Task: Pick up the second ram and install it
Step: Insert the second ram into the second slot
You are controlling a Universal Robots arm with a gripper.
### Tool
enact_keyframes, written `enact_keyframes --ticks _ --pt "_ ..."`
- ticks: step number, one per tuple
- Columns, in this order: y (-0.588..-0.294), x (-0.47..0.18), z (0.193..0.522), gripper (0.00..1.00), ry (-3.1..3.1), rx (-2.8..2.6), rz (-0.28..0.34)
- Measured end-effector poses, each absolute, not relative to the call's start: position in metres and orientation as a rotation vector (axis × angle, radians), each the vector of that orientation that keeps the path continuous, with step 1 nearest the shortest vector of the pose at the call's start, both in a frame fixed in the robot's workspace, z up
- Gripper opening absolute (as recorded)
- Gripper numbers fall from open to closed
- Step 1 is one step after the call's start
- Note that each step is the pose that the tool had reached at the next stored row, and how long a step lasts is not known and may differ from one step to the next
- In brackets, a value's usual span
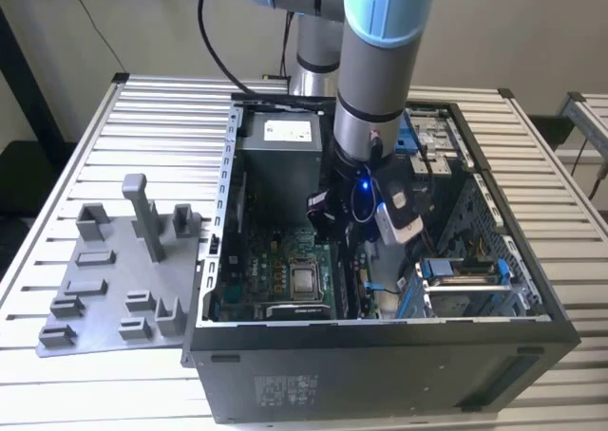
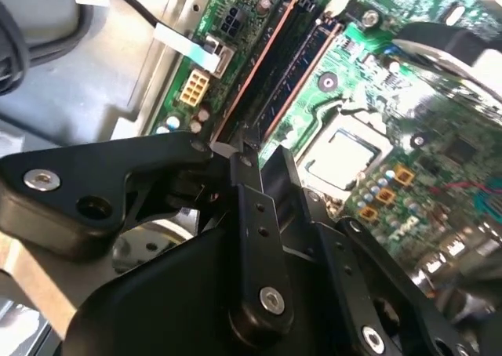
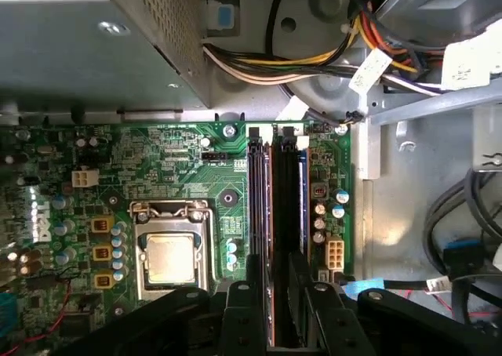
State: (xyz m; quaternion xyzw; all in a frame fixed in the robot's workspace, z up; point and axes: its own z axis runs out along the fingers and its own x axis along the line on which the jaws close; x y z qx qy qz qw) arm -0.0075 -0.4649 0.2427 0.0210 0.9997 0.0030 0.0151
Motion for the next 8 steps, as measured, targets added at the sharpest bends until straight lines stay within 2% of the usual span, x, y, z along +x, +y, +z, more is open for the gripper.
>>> enact_keyframes --ticks 3,8 --pt "-0.4649 -0.0074 0.2545 0.28 3.111 0.066 0.009" --pt "-0.4649 -0.0074 0.2544 0.28 3.111 0.066 0.009"
